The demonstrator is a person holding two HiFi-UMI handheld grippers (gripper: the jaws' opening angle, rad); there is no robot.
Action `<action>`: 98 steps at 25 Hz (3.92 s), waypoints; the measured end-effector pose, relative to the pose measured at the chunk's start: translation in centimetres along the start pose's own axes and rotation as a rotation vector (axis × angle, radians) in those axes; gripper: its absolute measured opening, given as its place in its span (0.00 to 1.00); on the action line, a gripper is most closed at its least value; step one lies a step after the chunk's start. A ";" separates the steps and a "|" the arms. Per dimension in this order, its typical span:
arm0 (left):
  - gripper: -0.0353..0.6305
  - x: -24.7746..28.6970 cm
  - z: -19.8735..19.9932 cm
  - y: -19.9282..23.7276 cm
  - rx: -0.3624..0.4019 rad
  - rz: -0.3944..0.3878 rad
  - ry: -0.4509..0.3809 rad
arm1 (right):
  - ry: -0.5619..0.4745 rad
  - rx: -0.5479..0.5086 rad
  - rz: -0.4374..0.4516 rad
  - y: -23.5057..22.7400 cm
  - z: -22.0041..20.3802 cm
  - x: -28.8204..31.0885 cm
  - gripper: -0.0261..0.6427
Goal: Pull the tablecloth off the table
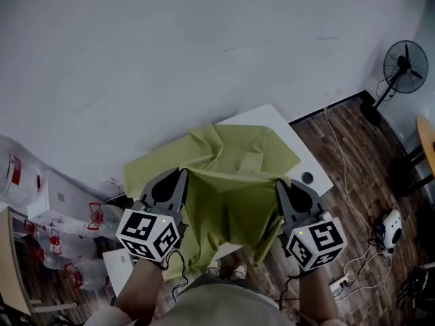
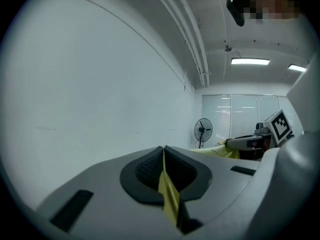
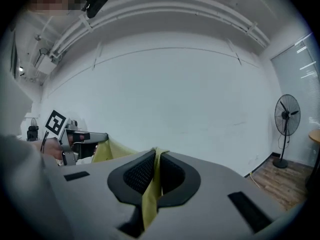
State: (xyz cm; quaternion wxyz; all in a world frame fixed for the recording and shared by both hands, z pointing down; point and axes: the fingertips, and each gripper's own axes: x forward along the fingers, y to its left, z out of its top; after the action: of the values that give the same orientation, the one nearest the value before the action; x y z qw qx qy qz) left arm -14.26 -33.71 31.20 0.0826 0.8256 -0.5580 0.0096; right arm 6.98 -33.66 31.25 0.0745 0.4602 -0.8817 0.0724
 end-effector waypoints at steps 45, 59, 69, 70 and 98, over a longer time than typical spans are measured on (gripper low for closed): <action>0.08 -14.1 5.3 0.1 0.128 -0.021 -0.144 | -0.190 -0.117 0.082 11.4 8.5 -8.9 0.08; 0.09 -25.4 2.2 -18.3 0.116 0.143 -0.214 | -0.284 -0.179 0.261 8.9 5.0 -27.8 0.08; 0.09 -34.6 -1.0 -29.8 0.136 0.263 -0.201 | -0.286 -0.197 0.378 9.0 0.8 -39.6 0.08; 0.09 -35.3 -1.1 -30.7 0.137 0.268 -0.195 | -0.286 -0.193 0.386 9.0 0.7 -40.6 0.08; 0.09 -48.1 0.1 -39.6 0.127 0.223 -0.134 | -0.277 -0.192 0.362 15.0 1.7 -54.4 0.08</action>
State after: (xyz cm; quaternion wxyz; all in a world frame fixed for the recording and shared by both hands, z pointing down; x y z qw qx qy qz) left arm 4.15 24.93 20.96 -0.0088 0.7609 -0.6488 -0.0013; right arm 25.28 18.05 17.93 -0.0177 0.2912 -0.9544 -0.0635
